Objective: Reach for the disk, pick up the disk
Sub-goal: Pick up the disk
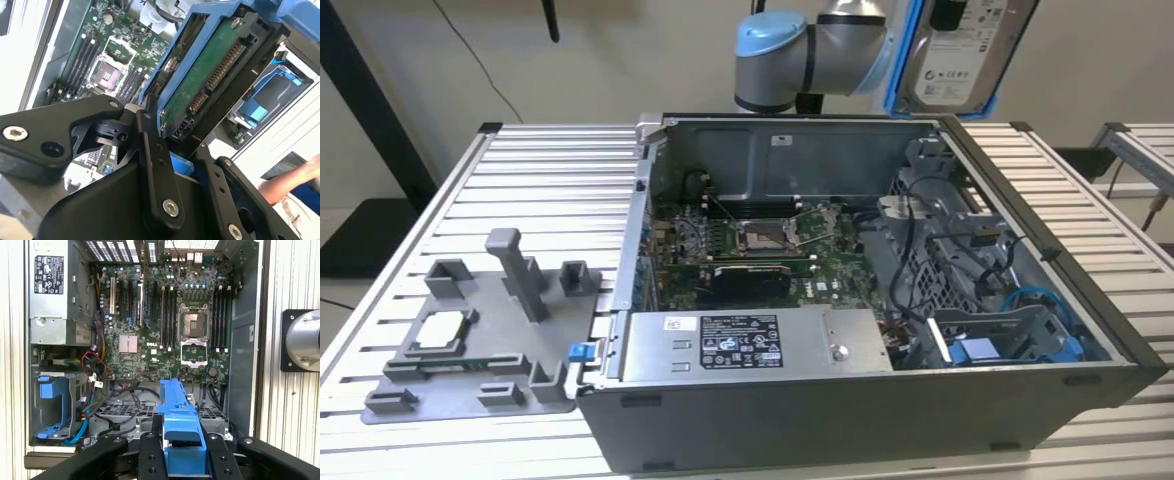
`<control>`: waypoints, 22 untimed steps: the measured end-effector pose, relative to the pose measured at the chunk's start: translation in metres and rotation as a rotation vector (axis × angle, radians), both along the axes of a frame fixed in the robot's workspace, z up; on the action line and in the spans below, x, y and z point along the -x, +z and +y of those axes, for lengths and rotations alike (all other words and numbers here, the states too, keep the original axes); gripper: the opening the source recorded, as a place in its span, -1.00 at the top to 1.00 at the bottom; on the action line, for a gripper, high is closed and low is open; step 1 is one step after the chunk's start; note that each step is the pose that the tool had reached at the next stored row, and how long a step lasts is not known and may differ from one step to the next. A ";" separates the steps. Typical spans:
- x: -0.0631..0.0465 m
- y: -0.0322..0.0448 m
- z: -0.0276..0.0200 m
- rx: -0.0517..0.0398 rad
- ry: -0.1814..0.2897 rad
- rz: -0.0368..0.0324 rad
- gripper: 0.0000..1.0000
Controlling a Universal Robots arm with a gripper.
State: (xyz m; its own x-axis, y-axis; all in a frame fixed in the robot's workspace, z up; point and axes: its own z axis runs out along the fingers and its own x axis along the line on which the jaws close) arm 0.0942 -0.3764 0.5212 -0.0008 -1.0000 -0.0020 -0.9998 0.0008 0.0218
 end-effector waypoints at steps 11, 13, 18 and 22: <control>0.000 0.0000 -0.0159 0.0000 0.000 0.0001 1.00; 0.000 0.0000 -0.0187 -0.0001 0.000 0.0001 1.00; 0.000 -0.0001 -0.0276 0.0000 0.000 0.0001 1.00; 0.000 -0.0001 -0.0337 -0.0001 0.000 0.0001 1.00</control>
State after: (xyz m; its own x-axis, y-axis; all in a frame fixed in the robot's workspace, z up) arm 0.0942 -0.4100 0.5211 -0.0009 -1.0000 -0.0021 -0.9998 0.0008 0.0218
